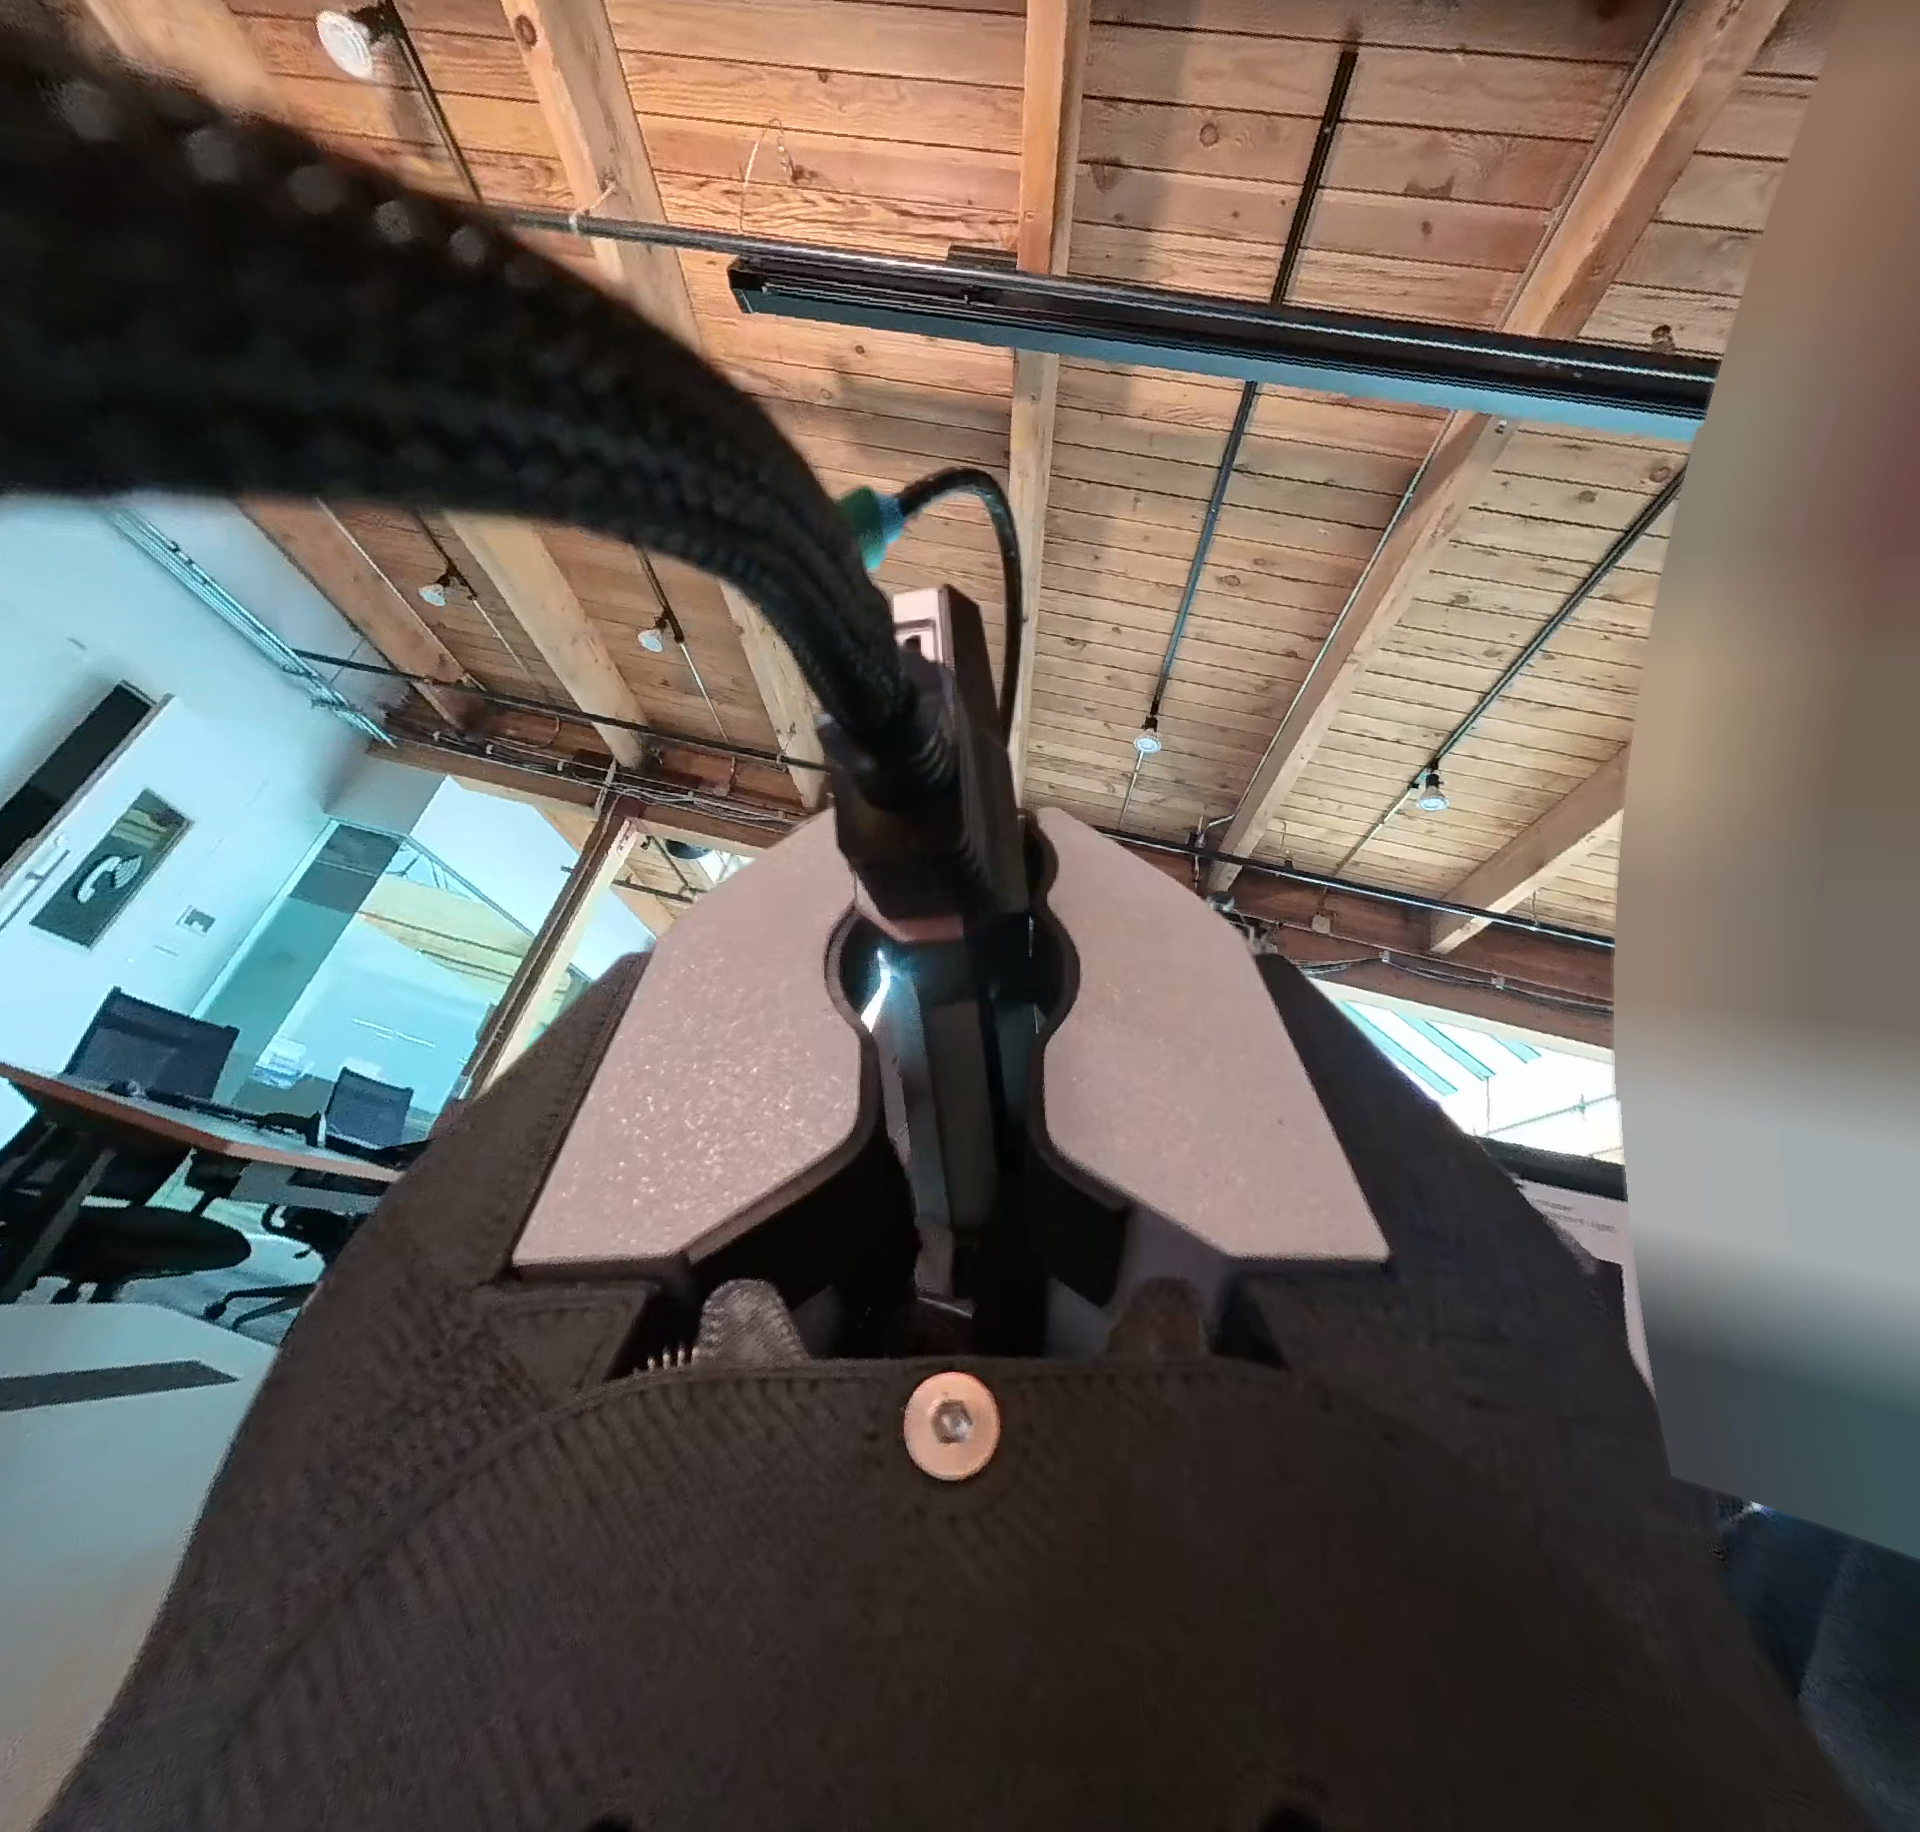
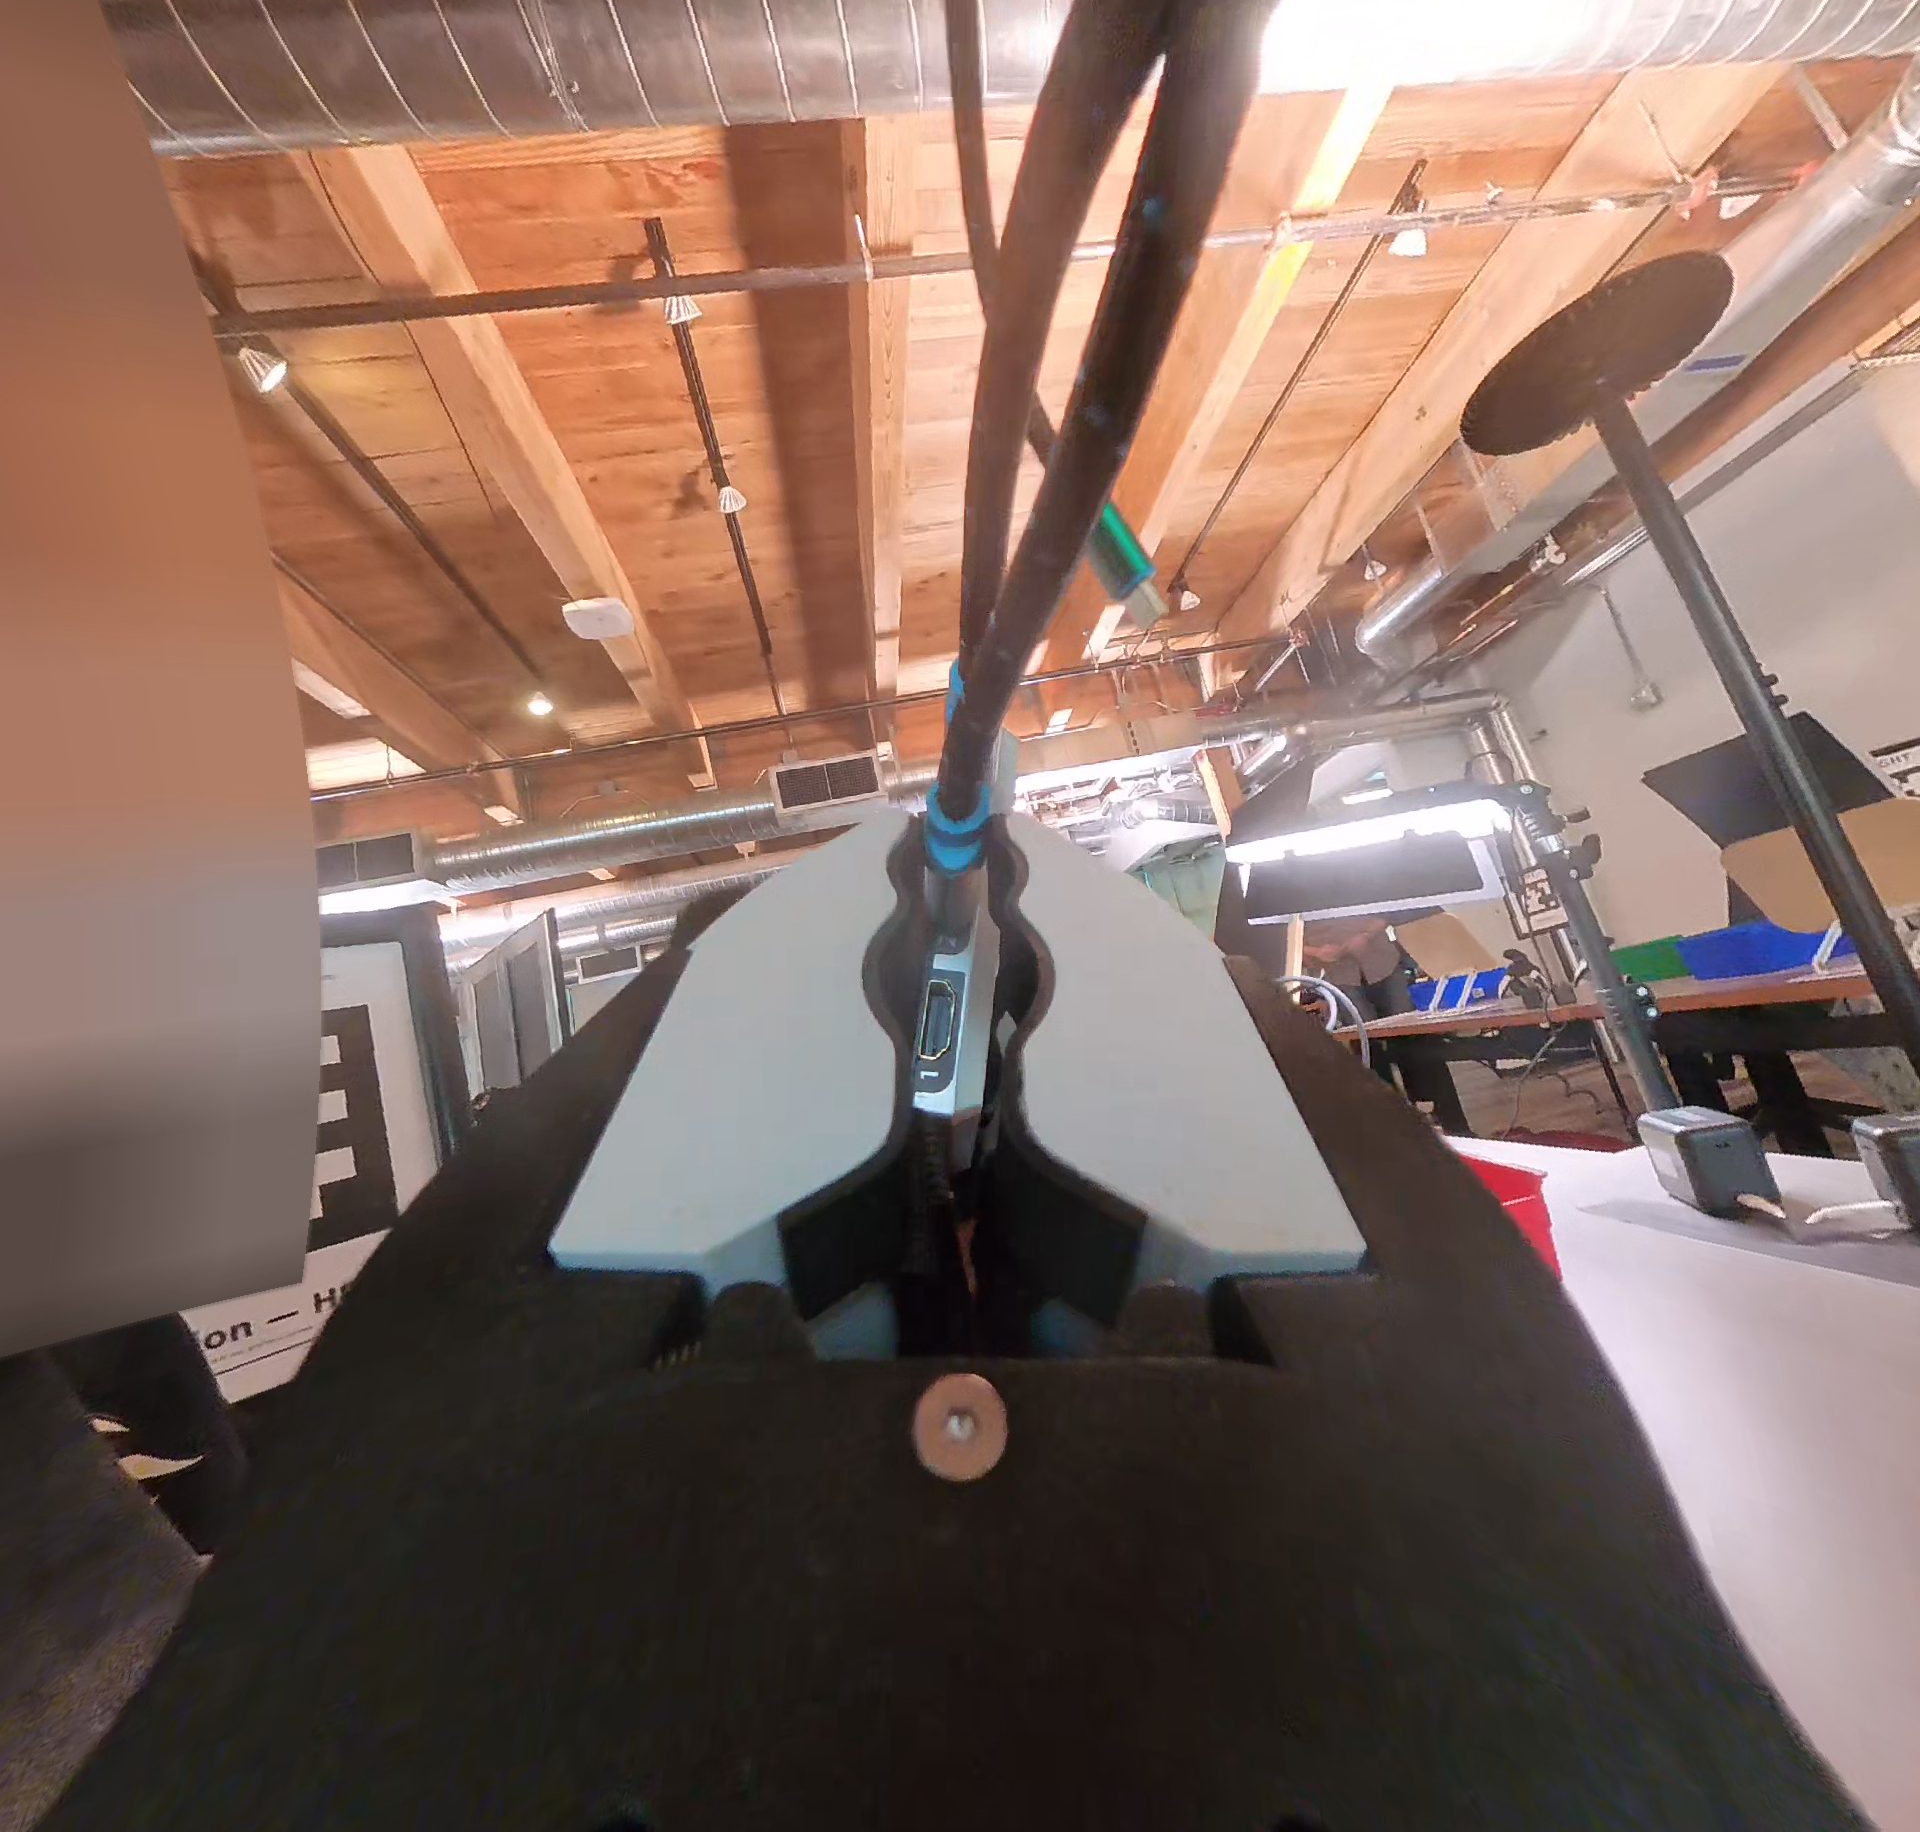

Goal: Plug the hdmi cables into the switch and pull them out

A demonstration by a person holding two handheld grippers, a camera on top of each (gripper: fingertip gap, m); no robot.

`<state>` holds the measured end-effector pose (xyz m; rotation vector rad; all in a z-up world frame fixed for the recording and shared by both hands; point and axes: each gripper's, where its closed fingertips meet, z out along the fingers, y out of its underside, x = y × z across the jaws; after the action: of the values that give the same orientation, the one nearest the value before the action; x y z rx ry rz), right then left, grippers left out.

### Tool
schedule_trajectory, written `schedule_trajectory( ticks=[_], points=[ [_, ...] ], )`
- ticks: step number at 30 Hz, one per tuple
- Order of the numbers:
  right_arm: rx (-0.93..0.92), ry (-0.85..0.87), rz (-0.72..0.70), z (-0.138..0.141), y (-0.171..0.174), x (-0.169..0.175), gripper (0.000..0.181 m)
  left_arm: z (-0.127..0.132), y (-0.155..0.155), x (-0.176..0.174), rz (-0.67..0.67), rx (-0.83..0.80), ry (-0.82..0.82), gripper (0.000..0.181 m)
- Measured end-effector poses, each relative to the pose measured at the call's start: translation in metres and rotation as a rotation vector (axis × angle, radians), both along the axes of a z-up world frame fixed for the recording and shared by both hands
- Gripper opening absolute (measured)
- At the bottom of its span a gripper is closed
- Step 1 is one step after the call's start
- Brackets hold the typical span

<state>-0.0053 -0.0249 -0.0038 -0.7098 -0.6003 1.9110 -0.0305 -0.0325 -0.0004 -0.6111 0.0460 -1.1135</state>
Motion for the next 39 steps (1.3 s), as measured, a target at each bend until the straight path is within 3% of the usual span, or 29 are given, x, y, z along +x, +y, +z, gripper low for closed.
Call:
schedule_trajectory(
  ticks=[6,12,16,21,25,33,37,39],
  points=[
    [0.005,0.042,0.006,0.008,-0.004,0.012,0.012,0.002,-0.003,0.017,0.041,-0.006,0.085,0.03],
    [0.003,0.061,0.026,0.013,-0.012,0.019,0.012,0.007,-0.009,0.027,0.031,-0.011,0.117,0.025],
    [0.029,-0.027,0.052,0.01,-0.019,0.008,0.014,0.004,-0.01,0.037,0.06,-0.038,0.174,0.024],
    [0.056,0.023,0.031,0.013,-0.027,0.014,0.012,0.007,-0.019,0.04,0.104,-0.009,0.21,0.024],
    [0.039,0.108,0.043,0.02,-0.026,0.029,0.012,0.014,-0.028,0.036,0.118,0.041,0.164,0.023],
    [0.041,0.043,0.056,0.017,-0.026,0.021,0.012,0.012,-0.023,0.035,0.083,0.019,0.144,0.024],
    [-0.056,0.088,0.161,0.015,-0.021,0.024,0.01,0.011,-0.023,0.037,0.092,-0.038,0.162,0.02],
    [-0.085,0.137,0.146,0.015,-0.016,0.03,0.012,0.013,-0.026,0.032,0.12,-0.021,0.137,0.02]
  ],
)
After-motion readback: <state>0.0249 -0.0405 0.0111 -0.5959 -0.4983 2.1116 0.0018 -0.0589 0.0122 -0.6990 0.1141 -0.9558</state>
